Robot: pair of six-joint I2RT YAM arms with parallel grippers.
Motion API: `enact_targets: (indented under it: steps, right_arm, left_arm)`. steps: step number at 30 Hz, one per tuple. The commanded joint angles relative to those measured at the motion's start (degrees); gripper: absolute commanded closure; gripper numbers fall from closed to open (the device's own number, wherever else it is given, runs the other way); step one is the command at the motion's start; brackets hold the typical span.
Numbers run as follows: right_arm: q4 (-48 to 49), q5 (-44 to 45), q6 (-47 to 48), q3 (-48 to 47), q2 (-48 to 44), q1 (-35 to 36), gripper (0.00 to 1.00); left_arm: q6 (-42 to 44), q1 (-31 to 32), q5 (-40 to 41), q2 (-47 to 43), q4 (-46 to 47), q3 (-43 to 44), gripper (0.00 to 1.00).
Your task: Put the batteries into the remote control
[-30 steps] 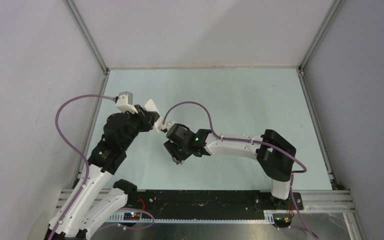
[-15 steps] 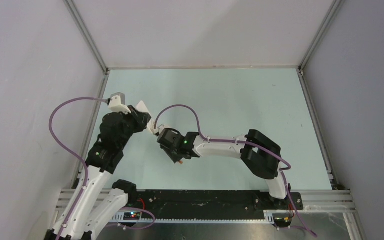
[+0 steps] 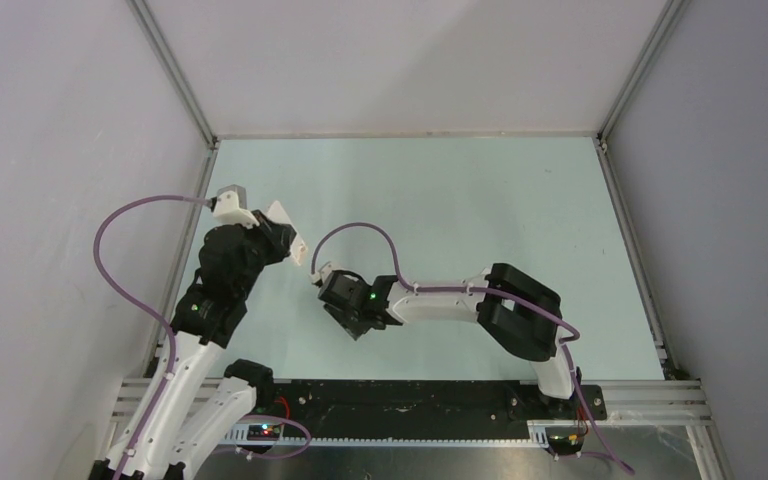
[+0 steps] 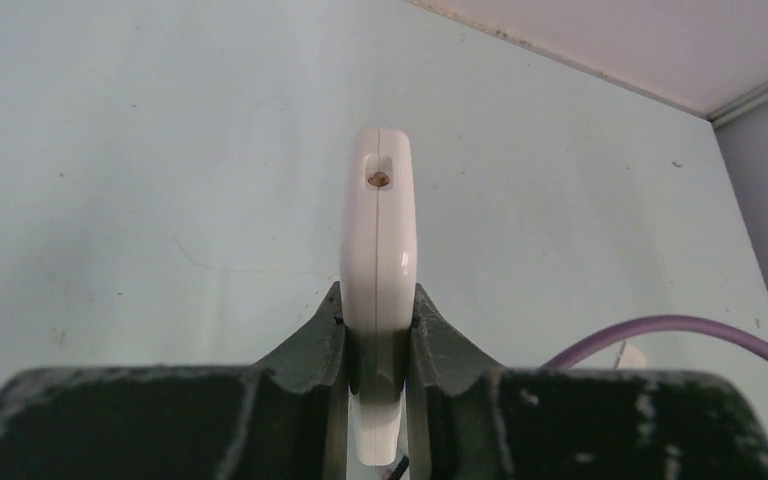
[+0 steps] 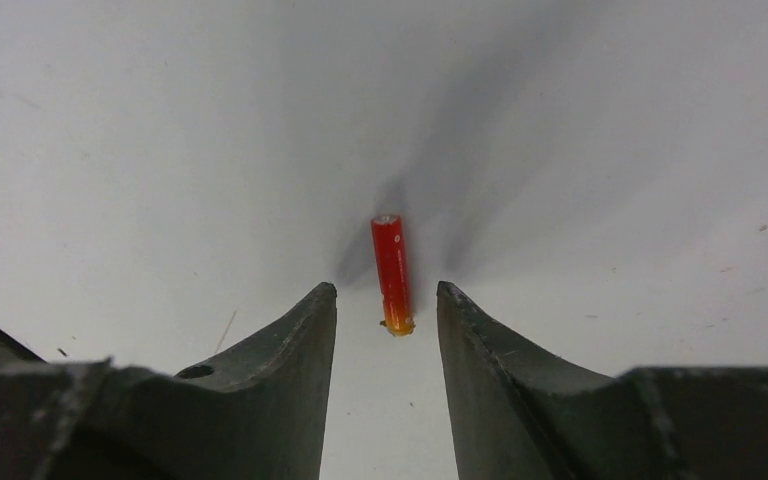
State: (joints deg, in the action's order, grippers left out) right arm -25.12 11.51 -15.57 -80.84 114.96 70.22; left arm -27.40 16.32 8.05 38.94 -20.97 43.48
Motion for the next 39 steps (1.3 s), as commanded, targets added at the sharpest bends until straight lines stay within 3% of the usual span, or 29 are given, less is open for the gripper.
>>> enact_targets:
  steps: [1, 7, 14, 24, 28, 32, 39]
  right_arm:
    - [2.58, -0.04, 1.37, 0.76, -2.69, 0.48, 0.53]
    - [3.47, 1.1, 2.36, 0.08, -0.74, 0.34, 0.58]
    - [2.61, 0.84, 2.22, -1.33, 1.02, -0.36, 0.69]
    - [1.19, -0.87, 1.05, -1.65, 3.0, -0.9, 0.7]
    - [0.66, -1.06, 0.8, -1.78, 3.02, -1.21, 0.82]
    - [0.34, 1.55, 0.96, -1.82, 1.24, -0.92, 0.95]
    - [0.59, 1.25, 1.02, 0.25, -10.73, -0.87, 0.97]
  left_arm:
    - [1.98, -0.49, 5.52, -0.77, 0.27, -0.01, 1.0]
    - [2.19, -0.47, 9.15, -0.69, -1.18, 0.45, 1.0]
    - [2.28, -0.5, 10.09, -0.62, -1.73, 0.78, 1.0]
    - [1.85, -0.45, 9.81, -0.36, -1.72, 0.79, 1.0]
    - [1.75, -0.49, 9.6, -0.44, -1.74, 0.87, 1.0]
    - [1.79, -0.47, 8.77, -0.11, -1.78, 0.99, 1.0]
    - [2.65, -0.49, 0.47, 1.39, -1.56, 2.2, 1.0]
